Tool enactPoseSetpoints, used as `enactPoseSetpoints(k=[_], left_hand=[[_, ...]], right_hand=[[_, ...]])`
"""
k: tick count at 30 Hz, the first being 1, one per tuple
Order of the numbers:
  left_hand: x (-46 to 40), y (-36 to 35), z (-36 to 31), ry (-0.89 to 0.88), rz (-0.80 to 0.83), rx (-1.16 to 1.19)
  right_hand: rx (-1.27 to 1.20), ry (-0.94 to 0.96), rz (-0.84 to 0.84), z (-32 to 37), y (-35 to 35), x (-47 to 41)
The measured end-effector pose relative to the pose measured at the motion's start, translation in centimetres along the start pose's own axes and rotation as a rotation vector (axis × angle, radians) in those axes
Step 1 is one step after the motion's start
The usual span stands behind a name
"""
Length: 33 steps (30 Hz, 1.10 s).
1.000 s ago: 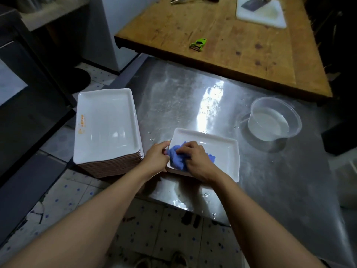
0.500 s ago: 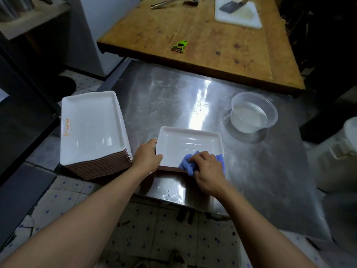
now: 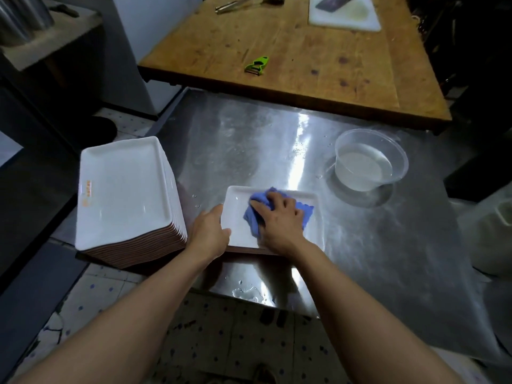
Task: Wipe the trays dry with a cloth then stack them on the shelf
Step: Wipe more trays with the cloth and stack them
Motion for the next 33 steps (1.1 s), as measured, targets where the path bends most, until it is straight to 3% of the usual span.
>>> enactPoseSetpoints(k=[5, 11, 17, 19, 22, 24, 29, 33], left_hand=[[0.1, 0.1, -0.1, 0.052, 0.008, -0.012], [0.3, 0.0, -0.5, 0.102, -0.003, -0.003], [0.5, 0.0, -0.8, 0.141, -0.023, -0.015], [0.6, -0.1, -1.0, 0.151, -0.017, -0.032], [1.1, -0.1, -1.8, 0.195, -0.036, -0.120], [1.8, -0.2, -2.8, 0.198, -0.076, -0.188], [3.1, -2.1, -6.3, -0.249, -0.095, -0.280], [3.1, -3.8, -7.8, -0.405, 0.030, -0.410]], right_hand=[[-0.051, 0.115, 0.015, 0.1, -0.2, 1.6], [-0.078, 0.052, 0.007, -4.7, 1.7, 4.5], [0.032, -0.117, -0.044, -8.6, 3.5, 6.5], [-0.125, -0.217, -0.003, -8.7, 4.2, 7.2], [-0.229, -0.316, -0.129, -8.9, 5.6, 8.3], [-0.283, -0.329, -0.127, -9.5, 6.6, 8.9], [-0.476, -0.290, -0.245, -10.8, 9.0, 9.7], [-0.545, -0.324, -0.244, -11.2, 8.9, 9.7]])
Point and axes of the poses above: each hand's wrist, its own x-axis away from the middle knuckle, its own y-axis out of the back of the hand, z = x × y, the point moved 3 cm from there along -x, towards the middle knuckle, and after that the axes turned 13 degrees about -y, right-handed, at the moved point
